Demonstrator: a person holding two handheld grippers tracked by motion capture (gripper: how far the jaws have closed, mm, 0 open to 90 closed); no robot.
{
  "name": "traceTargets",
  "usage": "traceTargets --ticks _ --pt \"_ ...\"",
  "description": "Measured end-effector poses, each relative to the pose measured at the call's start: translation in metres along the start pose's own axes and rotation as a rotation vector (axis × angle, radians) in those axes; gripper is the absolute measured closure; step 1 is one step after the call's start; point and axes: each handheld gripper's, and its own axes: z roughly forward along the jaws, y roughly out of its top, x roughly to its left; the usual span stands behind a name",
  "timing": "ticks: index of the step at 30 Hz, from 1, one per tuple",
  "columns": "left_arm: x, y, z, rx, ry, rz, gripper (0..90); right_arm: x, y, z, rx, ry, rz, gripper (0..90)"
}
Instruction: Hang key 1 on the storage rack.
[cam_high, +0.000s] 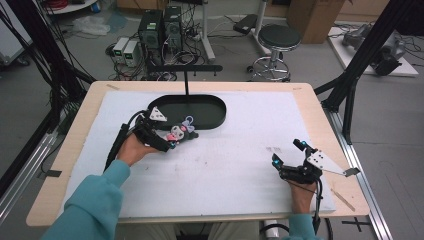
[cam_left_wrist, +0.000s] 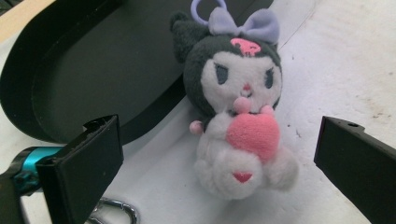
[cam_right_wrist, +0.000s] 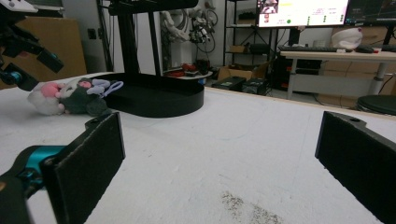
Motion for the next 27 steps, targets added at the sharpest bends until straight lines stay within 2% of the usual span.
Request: traceTargets --ticks 11,14,20,27 --pt "-0.003 -0.002 0.012 0.069 -0.020 -0.009 3.5 0.000 0.000 0.000 0.001 -0.002 0.003 0.7" --pt "-0.003 -0.002 0.013 0.078 -0.024 -0.007 12.1 0.000 0.000 0.000 0.000 -0.002 0.002 0.7" --pt "-0.004 -0.003 0.018 0.100 -0.012 -0.011 13.4 0.000 0.000 0.000 0.001 -0.001 0.003 0.7" --pt "-0.006 -0.003 0.021 0.123 -0.032 0.003 24.0 0.000 0.000 0.000 0.001 0.000 0.004 0.7"
